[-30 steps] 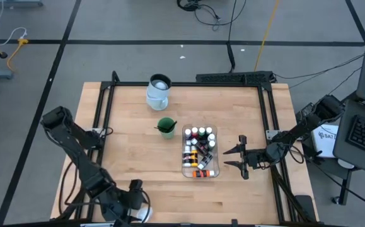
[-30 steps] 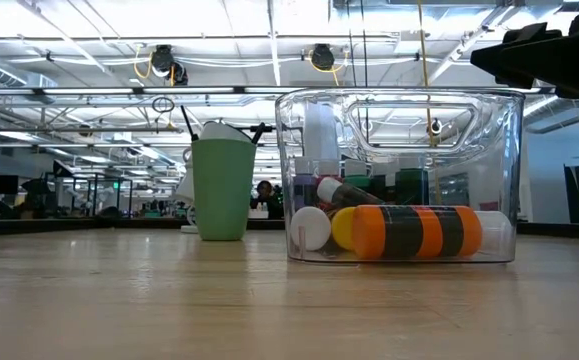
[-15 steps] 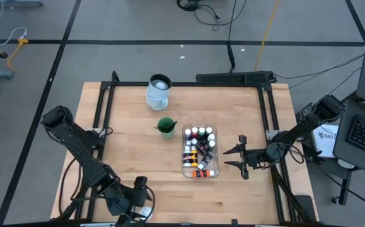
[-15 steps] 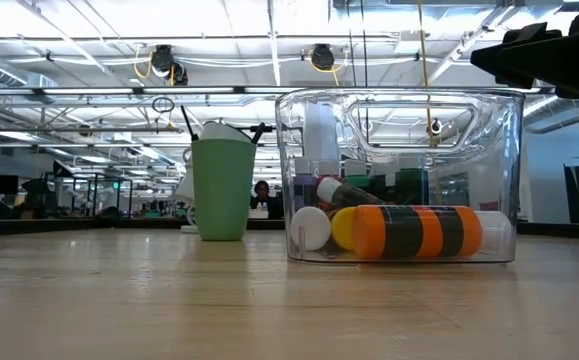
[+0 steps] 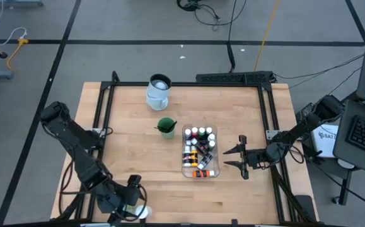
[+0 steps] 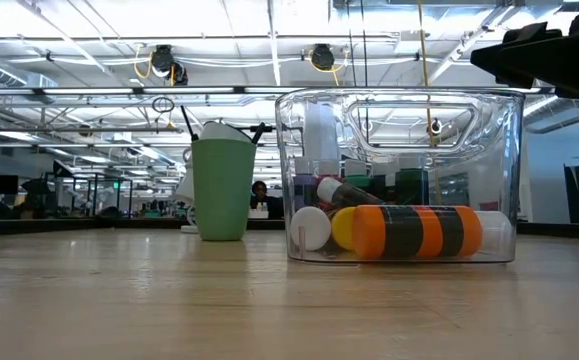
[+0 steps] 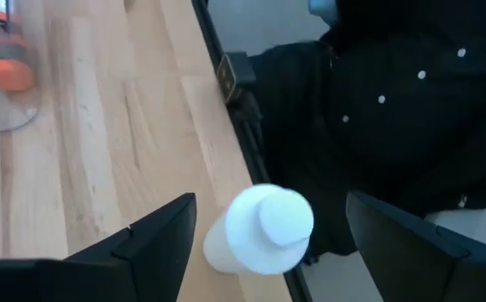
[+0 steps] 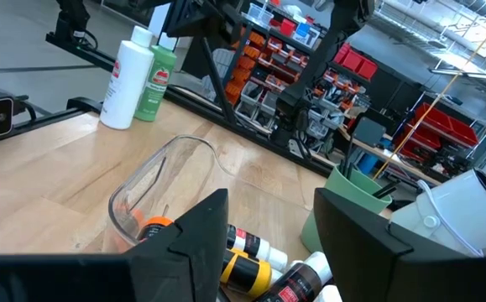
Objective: Pick & Place Paint Supplies
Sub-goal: Put the large white paint bottle into the transparent bin
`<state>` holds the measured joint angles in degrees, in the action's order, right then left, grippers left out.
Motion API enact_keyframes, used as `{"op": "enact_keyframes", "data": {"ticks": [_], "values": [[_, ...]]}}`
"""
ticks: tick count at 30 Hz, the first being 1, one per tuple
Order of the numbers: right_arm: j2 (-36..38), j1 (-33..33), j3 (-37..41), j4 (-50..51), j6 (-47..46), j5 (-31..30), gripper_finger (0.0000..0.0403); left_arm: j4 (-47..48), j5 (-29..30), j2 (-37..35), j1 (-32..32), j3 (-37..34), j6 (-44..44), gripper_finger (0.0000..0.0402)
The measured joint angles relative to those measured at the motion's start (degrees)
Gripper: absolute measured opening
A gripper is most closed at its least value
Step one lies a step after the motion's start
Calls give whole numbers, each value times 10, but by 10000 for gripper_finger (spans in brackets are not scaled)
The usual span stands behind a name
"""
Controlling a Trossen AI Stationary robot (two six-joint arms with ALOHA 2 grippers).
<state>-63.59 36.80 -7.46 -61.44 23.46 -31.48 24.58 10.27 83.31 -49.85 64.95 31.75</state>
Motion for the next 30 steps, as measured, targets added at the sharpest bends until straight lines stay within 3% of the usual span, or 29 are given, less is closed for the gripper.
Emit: {"op": "enact_keyframes", "data": {"ticks": [6,22,26,30], "values": [[0,0,0,0,0,0,169,-8,56,16,-17,0,18,285],[0,0,0,0,-2,0,169,-25,52,57,-34,1,26,283],[0,0,0,0,-2,0,169,-21,49,57,-34,1,24,256],[0,0,0,0,-2,0,169,-21,48,57,-32,1,18,201]]}}
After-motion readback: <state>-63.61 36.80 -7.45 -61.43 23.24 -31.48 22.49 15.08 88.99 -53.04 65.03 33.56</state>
